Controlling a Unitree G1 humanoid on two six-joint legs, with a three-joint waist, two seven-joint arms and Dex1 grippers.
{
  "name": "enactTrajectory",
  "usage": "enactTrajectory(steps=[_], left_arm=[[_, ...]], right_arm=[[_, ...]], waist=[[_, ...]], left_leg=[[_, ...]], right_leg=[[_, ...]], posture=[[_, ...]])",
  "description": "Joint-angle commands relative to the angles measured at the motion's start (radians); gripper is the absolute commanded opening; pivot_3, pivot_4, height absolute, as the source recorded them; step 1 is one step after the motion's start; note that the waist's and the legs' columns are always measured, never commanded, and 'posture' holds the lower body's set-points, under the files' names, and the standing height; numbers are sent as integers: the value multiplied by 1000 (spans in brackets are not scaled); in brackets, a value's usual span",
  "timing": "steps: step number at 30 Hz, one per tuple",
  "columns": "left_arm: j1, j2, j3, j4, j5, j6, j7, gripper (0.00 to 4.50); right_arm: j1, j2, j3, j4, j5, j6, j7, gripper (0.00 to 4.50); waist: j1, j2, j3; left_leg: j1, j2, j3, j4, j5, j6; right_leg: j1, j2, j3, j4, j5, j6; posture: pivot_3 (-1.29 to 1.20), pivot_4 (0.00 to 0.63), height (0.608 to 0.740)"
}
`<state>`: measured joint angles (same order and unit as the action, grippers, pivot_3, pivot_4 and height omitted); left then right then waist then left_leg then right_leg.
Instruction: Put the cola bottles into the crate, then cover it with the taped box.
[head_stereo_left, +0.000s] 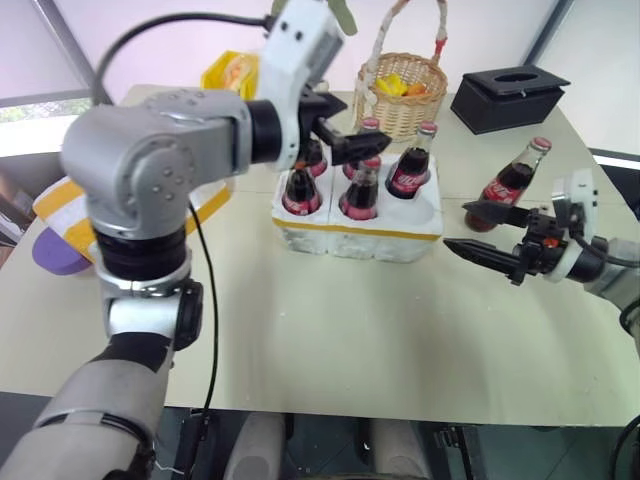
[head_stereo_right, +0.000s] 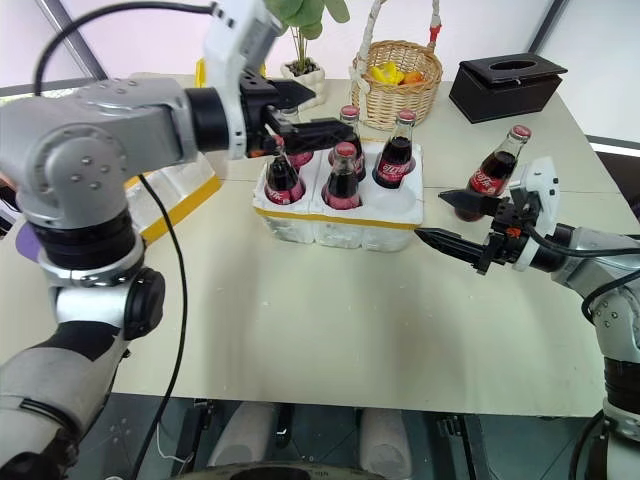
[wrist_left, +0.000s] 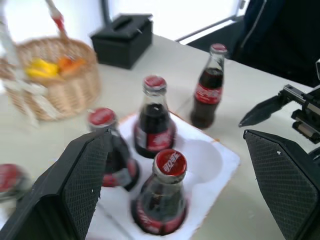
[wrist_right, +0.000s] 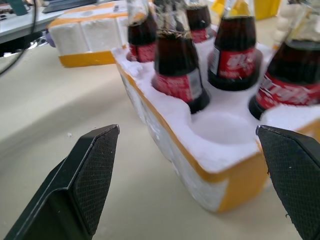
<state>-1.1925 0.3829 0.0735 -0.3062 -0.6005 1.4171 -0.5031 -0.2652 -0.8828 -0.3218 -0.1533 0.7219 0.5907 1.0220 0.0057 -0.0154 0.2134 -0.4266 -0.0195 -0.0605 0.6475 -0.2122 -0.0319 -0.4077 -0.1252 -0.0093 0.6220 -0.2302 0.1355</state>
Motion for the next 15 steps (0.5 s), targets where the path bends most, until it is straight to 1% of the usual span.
enactTrajectory(steps=[1, 2, 5, 8, 9, 12, 15], left_arm=[[-16, 56, 125, -47, -70, -34, -45, 4445], [1, 91, 164, -47, -91, -74, -83, 4445], [92, 245, 203, -41, -113, -215, -237, 4445], [235, 408, 270, 0, -183, -253, -413, 4445], [269, 436, 281, 3, -199, -277, -450, 4445], [445, 538, 350, 4, -276, -279, -589, 4445], [543, 585, 400, 10, -369, -252, -649, 4445]], right_arm=[[-45, -20, -15, 59, -50, -42, -16, 4500], [-60, -21, -14, 91, -72, -54, -27, 4500], [-90, -24, -20, 166, -103, -71, -32, 4500], [-107, -35, -23, 229, -136, -95, -25, 4500], [-110, -37, -23, 240, -143, -100, -23, 4500], [-120, -53, -33, 302, -164, -118, -5, 4500], [-145, -59, -32, 362, -185, -127, -13, 4500]], waist=[[-3, 0, 0], [-6, 0, 0], [-22, 0, 0], [-27, 1, 0], [-26, 1, 0], [-24, 1, 0], [-18, 0, 0]], left_leg=[[0, 0, 0, 0, 0, 0], [0, 0, 0, 0, 0, 0], [1, 0, 1, -1, 1, -1], [2, 0, 2, -2, 1, -1], [2, 0, 2, -2, 1, -1], [1, 1, 2, 0, 1, -1], [1, 1, 3, 1, 1, -1]], right_leg=[[0, 0, 0, 0, 0, 0], [0, 0, 0, 0, 0, 0], [-1, 0, 1, 1, 0, 0], [-2, 0, 3, 5, 0, -1], [-3, 1, 3, 6, 0, -1], [-3, 1, 3, 6, -2, -4], [-2, 1, 4, 5, -2, -6]], posture=[[0, 150, 740], [0, 150, 740], [0, 150, 740], [0, 150, 740], [0, 150, 740], [0, 150, 740], [0, 150, 740]])
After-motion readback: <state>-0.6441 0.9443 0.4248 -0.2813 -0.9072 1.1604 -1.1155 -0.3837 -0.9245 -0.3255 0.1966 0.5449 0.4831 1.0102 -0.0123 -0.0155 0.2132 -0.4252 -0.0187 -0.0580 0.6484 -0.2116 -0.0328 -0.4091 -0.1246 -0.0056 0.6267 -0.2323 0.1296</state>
